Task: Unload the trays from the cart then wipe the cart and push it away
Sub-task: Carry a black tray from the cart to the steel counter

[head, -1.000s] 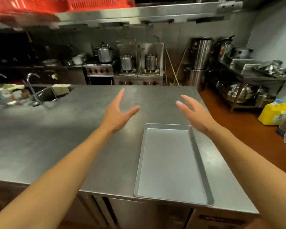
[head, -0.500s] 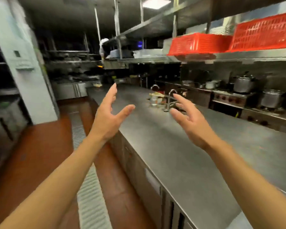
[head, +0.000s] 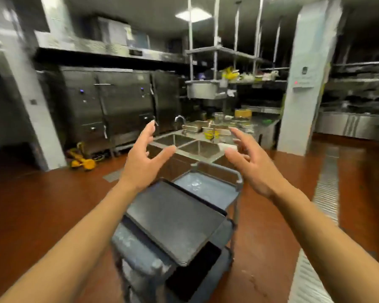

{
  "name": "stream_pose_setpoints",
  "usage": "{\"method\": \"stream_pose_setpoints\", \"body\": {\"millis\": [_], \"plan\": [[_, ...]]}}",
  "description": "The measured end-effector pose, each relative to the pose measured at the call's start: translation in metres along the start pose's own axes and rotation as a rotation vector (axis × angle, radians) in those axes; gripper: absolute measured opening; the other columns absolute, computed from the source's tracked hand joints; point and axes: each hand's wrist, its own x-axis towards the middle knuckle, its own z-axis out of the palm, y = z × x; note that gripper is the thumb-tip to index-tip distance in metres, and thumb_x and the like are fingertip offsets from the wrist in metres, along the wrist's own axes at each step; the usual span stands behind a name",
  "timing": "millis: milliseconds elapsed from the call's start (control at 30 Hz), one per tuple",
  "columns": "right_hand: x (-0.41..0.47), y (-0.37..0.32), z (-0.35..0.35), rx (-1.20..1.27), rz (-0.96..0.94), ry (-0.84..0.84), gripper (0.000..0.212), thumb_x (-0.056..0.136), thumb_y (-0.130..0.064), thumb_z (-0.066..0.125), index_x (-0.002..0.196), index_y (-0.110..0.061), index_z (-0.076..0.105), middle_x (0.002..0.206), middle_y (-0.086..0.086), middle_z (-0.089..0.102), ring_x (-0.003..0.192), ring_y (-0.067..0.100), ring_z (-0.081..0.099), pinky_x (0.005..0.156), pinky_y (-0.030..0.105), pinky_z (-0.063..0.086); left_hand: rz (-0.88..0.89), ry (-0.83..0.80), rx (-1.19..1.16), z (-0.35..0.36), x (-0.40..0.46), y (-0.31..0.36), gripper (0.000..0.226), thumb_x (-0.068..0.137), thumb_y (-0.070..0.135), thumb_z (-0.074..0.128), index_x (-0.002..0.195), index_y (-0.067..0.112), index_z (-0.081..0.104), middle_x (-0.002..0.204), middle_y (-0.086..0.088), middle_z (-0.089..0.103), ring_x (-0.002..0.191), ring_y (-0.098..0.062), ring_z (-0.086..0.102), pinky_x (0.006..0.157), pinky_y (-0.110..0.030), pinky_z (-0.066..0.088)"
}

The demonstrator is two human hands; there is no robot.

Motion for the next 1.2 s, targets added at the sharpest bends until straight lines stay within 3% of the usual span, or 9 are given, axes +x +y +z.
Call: {"method": "stream_pose_setpoints", "body": {"millis": [200, 367, 633, 767, 1200], "plan": [[0.090, -0.092, 0.226, 0.269, -0.203, -0.273, 0.079, 0.086, -0.075, 0.049, 0.156, -0.044, 0.030, 0.160, -0.019, 0.034, 0.143, -0.004, 0.035, 0.119, 0.043, 0.037, -0.105, 0.319, 0.305, -0.224, -0.036, -0.054, 0.093, 0.078, 0.072, 0.064, 0.158, 0.044, 0.024, 0.162, 0.015, 0.033, 0.147, -0.008, 0.034, 0.116, -0.042, 0.040], [0.129, -0.148, 0.339, 0.412, -0.323, -0.436, 0.080, 0.085, -0.075, 0.047, 0.156, -0.045, 0.028, 0.160, -0.018, 0.034, 0.144, -0.002, 0.034, 0.118, 0.041, 0.037, -0.225, 0.512, 0.479, -0.330, -0.074, -0.065, 0.092, 0.074, 0.080, 0.058, 0.155, 0.052, 0.024, 0.162, 0.022, 0.031, 0.147, -0.006, 0.034, 0.118, -0.046, 0.037], [0.171, -0.184, 0.460, 0.537, -0.422, -0.596, 0.078, 0.084, -0.079, 0.043, 0.155, -0.050, 0.026, 0.162, -0.021, 0.030, 0.144, -0.001, 0.033, 0.114, 0.036, 0.036, -0.317, 0.665, 0.618, -0.406, -0.093, -0.097, 0.092, 0.072, 0.084, 0.057, 0.153, 0.053, 0.026, 0.161, 0.021, 0.033, 0.147, -0.009, 0.036, 0.117, -0.049, 0.038], [0.203, -0.191, 0.504, 0.559, -0.453, -0.655, 0.084, 0.080, -0.083, 0.040, 0.155, -0.048, 0.027, 0.162, -0.020, 0.030, 0.144, 0.000, 0.034, 0.111, 0.033, 0.034, -0.334, 0.745, 0.670, -0.432, -0.080, -0.116, 0.083, 0.082, 0.067, 0.061, 0.155, 0.049, 0.026, 0.162, 0.019, 0.032, 0.148, -0.009, 0.035, 0.118, -0.050, 0.038], [0.288, -0.172, 0.647, 0.592, -0.431, -0.782, 0.084, 0.078, -0.084, 0.040, 0.154, -0.050, 0.028, 0.162, -0.021, 0.031, 0.144, 0.003, 0.036, 0.116, 0.043, 0.039, -0.437, 0.786, 0.717, -0.493, -0.027, -0.234, 0.079, 0.087, 0.063, 0.063, 0.156, 0.048, 0.025, 0.161, 0.020, 0.033, 0.143, -0.002, 0.036, 0.118, -0.050, 0.038]]}}
